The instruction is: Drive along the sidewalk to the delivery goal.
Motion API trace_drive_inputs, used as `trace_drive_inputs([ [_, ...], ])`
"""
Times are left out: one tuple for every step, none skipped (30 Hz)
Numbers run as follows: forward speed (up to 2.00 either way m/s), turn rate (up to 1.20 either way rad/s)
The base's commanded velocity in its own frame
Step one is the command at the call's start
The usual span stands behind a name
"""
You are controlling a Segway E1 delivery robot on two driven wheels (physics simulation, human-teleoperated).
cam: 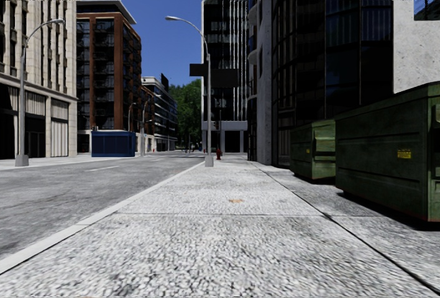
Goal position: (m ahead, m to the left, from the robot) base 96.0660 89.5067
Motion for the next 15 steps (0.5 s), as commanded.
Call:
trace_drive_inputs([
  [2.0,-0.25],
  [2.0,-0.25],
  [2.0,-0.25],
  [2.0,-0.25],
  [2.0,-0.25],
  [2.0,-0.25],
  [2.0,-0.25],
  [2.0,-0.25],
  [2.0,-0.24],
  [2.0,-0.11],
  [2.0,0.0],
  [2.0,0.0],
  [2.0,0.0],
  [2.0,0.0],
  [2.0,0.0],
])
